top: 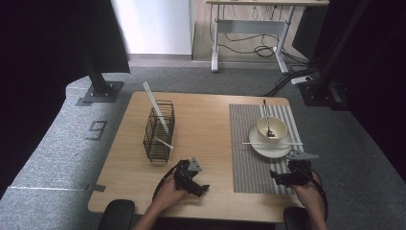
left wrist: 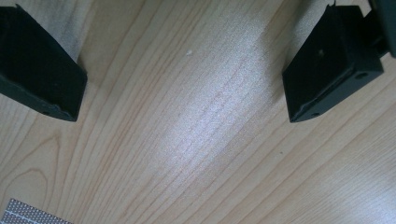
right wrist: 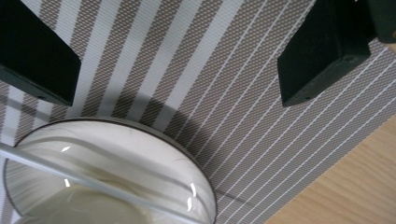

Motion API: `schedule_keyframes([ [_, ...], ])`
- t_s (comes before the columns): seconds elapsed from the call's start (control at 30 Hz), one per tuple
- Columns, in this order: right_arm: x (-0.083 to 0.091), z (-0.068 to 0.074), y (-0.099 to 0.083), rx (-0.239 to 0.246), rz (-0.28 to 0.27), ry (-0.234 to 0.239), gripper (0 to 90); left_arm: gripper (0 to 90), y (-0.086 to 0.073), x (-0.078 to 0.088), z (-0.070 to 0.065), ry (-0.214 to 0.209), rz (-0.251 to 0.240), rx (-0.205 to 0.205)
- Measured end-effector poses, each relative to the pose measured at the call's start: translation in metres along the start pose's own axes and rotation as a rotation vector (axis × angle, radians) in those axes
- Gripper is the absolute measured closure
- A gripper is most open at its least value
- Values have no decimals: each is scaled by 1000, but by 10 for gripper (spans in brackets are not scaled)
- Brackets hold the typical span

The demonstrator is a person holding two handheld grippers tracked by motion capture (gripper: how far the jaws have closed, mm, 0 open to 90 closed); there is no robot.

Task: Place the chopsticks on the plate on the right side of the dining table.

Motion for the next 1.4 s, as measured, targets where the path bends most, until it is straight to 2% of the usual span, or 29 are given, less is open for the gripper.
schedule_keyframes([
  [0.17, -1, 5, -1, 1, 10, 20, 0, 0, 0, 0, 0, 0, 0, 0],
  [0.5, -5, 27, 9, 46, 47, 55, 0, 0, 0, 0, 0, 4, -1, 1],
  [0.77, -11, 50, 31, 94, 41, 103, 0, 0, 0, 0, -1, 4, -2, 2],
  [0.87, -13, 56, 37, 98, 36, 112, 0, 0, 0, 0, 0, 4, -1, 2],
  [1.07, -24, 75, 51, 112, 53, 171, 0, 0, 0, 0, -1, 5, -3, 4],
  [1.4, -35, 94, 76, 134, 60, 214, 4, 0, 0, 0, -1, 6, -2, 7],
])
Point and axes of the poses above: each handheld gripper's, and its own axes: x roughly backward along the jaws, y roughly out of its top, z roughly to its left, the point moved 5 cm from there along -x, roughly forward along the jaws, and after that the axes turned 10 degrees about -z, right-handed, at the moved point
